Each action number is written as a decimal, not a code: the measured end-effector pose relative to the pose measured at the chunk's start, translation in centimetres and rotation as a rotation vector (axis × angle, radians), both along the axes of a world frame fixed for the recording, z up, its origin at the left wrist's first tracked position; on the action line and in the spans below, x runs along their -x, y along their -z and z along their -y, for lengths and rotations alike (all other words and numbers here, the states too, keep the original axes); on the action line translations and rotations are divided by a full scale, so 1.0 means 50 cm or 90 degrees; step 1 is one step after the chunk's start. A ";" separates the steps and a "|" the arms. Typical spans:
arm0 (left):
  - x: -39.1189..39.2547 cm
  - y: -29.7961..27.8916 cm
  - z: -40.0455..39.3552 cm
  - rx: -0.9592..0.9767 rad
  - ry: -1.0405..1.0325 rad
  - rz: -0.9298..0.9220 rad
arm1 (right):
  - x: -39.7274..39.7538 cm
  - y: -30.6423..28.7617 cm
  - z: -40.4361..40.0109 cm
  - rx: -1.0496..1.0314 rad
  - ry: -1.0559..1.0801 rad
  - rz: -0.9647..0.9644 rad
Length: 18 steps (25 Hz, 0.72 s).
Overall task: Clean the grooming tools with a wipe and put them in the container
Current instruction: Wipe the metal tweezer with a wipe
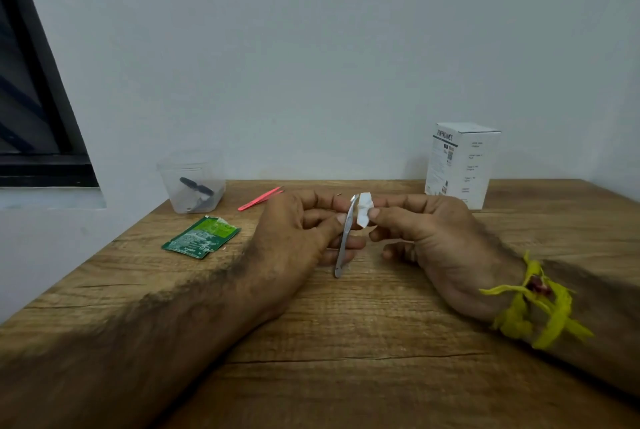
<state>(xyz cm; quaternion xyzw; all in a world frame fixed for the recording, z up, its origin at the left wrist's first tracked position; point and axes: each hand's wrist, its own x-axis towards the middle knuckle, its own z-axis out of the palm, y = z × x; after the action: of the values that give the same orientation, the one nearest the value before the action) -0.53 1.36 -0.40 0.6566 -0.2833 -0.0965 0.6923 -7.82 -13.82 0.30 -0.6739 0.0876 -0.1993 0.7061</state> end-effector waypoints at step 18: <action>0.024 -0.010 0.001 -0.071 -0.090 0.141 | -0.006 -0.006 0.000 -0.092 -0.077 -0.033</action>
<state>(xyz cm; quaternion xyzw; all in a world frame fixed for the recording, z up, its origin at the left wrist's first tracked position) -1.70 1.33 0.09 0.7187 -0.3053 0.0097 0.6247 -7.53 -13.83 0.58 -0.6302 0.0790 -0.1320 0.7610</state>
